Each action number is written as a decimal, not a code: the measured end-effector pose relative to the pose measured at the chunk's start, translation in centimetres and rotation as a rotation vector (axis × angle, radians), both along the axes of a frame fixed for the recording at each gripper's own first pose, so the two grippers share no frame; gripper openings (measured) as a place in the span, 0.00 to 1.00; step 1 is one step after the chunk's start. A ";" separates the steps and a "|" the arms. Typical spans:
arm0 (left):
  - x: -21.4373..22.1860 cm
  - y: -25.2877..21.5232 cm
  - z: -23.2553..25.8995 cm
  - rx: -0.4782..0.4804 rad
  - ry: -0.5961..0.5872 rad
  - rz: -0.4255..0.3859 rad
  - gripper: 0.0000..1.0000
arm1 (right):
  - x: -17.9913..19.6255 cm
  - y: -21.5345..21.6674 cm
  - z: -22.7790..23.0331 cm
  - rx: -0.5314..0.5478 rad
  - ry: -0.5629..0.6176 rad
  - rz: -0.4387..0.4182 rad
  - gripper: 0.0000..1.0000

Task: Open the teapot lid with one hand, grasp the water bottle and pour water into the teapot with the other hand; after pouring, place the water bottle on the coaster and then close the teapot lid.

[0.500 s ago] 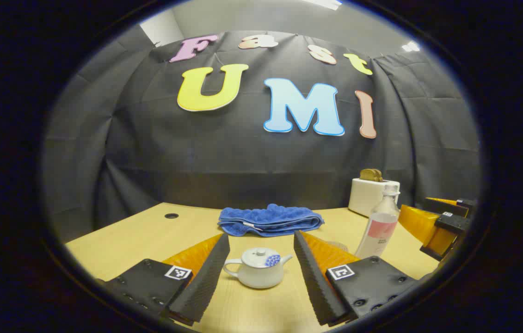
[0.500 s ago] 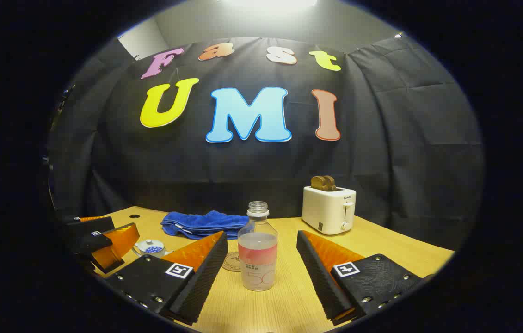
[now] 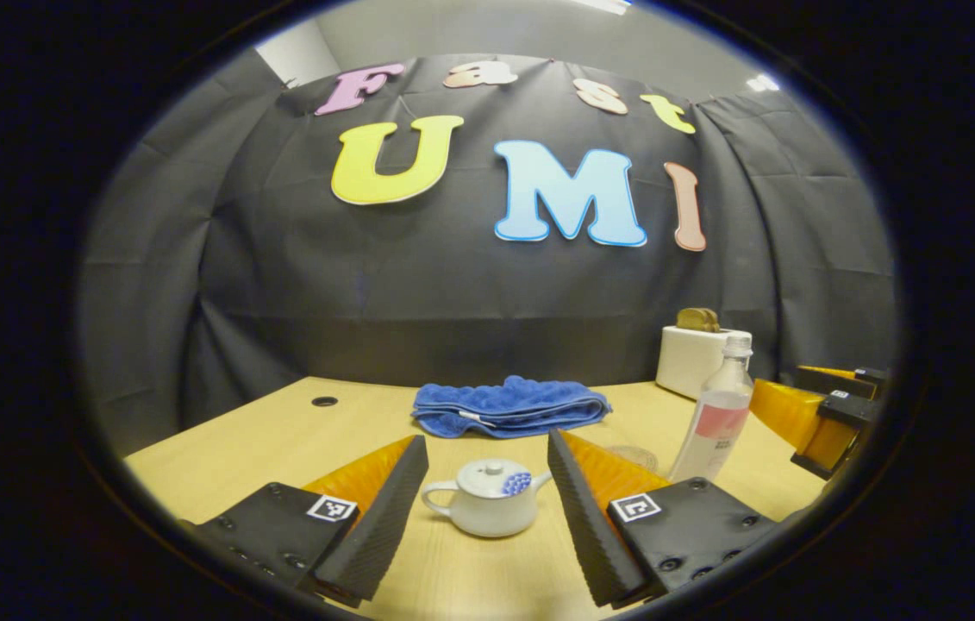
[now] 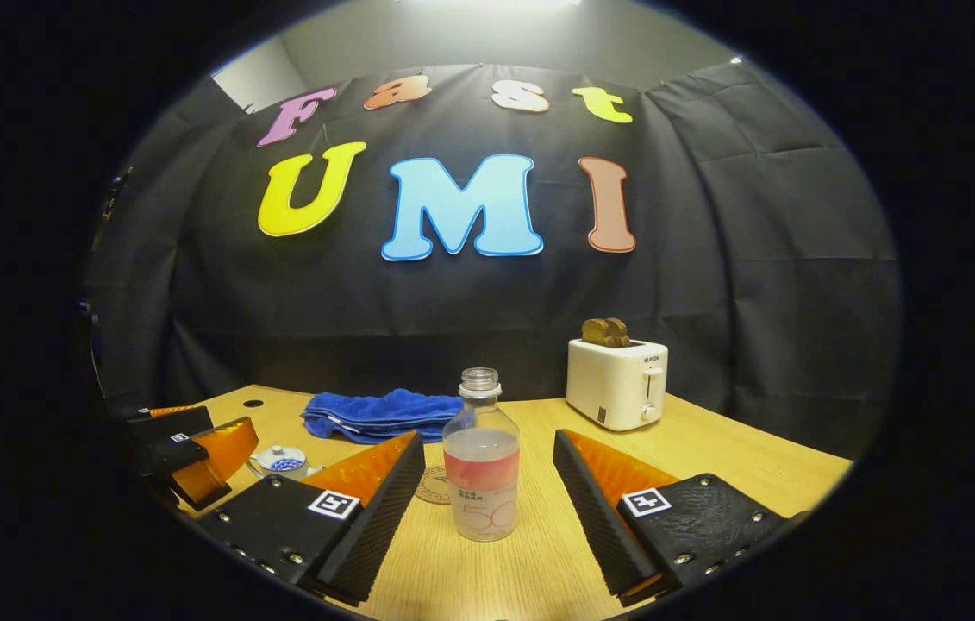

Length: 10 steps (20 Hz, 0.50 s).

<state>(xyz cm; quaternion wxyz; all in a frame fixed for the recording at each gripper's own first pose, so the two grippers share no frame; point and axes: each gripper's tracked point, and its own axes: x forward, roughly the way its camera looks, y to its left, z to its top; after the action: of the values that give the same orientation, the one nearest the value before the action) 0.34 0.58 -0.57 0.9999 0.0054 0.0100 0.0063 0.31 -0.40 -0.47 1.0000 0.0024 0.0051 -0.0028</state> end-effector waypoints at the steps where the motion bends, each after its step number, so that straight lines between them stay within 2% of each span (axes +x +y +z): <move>1: 0.0 0.0 -0.2 0.000 0.003 0.001 0.89 | 0.0 -0.1 0.0 0.000 0.001 -0.002 0.95; 10: 1.7 0.0 -0.1 -0.001 0.004 -0.008 0.89 | 0.0 0.1 -0.5 0.005 0.013 0.003 0.95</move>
<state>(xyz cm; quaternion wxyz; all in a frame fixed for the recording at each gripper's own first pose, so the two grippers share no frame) 2.09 0.58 -0.65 0.9999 0.0052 0.0120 0.0021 0.26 -0.30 -0.96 0.9999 0.0048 0.0116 -0.0015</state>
